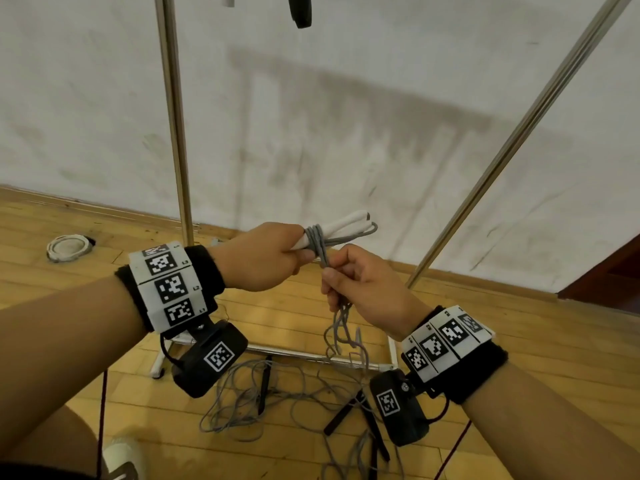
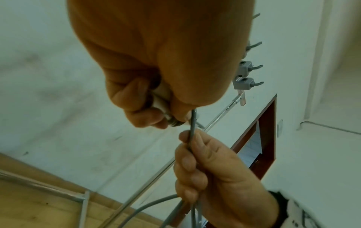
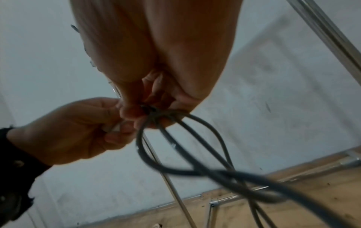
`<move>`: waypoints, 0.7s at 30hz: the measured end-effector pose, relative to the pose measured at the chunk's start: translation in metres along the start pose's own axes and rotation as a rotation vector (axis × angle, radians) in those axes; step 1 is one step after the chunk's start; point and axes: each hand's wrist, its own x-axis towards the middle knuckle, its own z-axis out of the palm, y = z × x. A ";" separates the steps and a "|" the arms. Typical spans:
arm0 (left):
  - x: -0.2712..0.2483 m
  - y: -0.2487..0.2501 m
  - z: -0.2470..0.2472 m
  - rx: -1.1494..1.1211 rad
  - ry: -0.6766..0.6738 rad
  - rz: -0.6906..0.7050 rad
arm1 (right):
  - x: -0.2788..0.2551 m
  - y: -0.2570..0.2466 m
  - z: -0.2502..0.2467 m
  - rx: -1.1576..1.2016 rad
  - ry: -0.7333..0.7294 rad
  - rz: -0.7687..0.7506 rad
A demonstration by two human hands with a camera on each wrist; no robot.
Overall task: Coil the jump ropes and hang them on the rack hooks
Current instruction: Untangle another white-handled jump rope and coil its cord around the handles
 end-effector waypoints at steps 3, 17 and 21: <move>-0.006 0.004 -0.004 -0.187 0.008 0.019 | -0.005 0.004 -0.003 -0.120 0.016 -0.061; -0.032 0.023 -0.014 -0.388 -0.357 0.238 | -0.032 0.036 -0.021 -0.436 -0.124 -0.012; -0.038 0.027 -0.008 -0.308 -0.560 0.254 | -0.038 0.041 -0.036 -0.389 -0.189 0.011</move>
